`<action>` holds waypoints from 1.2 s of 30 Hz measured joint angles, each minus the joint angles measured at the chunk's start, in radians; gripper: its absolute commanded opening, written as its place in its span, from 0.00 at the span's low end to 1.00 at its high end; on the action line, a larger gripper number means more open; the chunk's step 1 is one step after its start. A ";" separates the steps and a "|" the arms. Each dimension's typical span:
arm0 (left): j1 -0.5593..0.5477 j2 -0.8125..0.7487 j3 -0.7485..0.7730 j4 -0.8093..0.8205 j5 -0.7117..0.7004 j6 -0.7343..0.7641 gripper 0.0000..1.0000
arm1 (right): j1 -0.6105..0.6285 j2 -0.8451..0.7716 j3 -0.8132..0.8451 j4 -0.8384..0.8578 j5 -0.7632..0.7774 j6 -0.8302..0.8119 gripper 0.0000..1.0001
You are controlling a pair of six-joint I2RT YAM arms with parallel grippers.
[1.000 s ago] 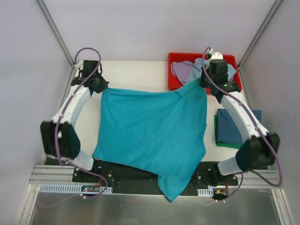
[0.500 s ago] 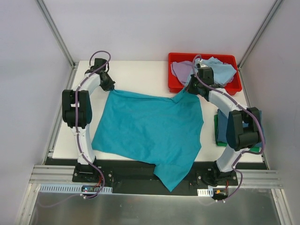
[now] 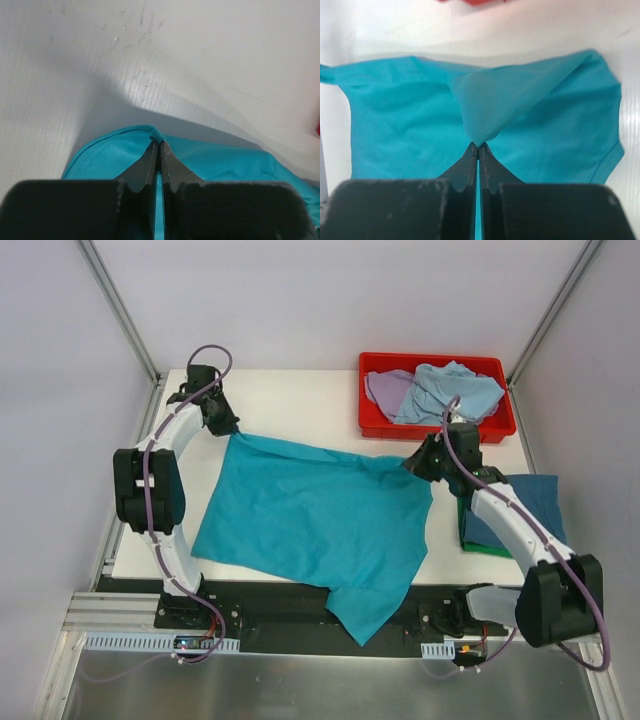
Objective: Fold and stack the t-shirts
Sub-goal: Fold the flattened tshirt in 1/3 of the way
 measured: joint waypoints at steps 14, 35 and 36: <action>0.018 -0.103 -0.118 -0.002 0.088 0.144 0.00 | 0.095 -0.387 -0.250 -0.135 -0.029 0.198 0.00; 0.191 -0.107 -0.129 -0.119 0.169 0.214 0.86 | 0.274 -0.534 -0.433 -0.379 -0.050 0.282 0.57; 0.193 -0.107 -0.129 -0.130 0.158 0.212 0.98 | 0.282 -0.534 -0.433 -0.394 -0.050 0.275 0.72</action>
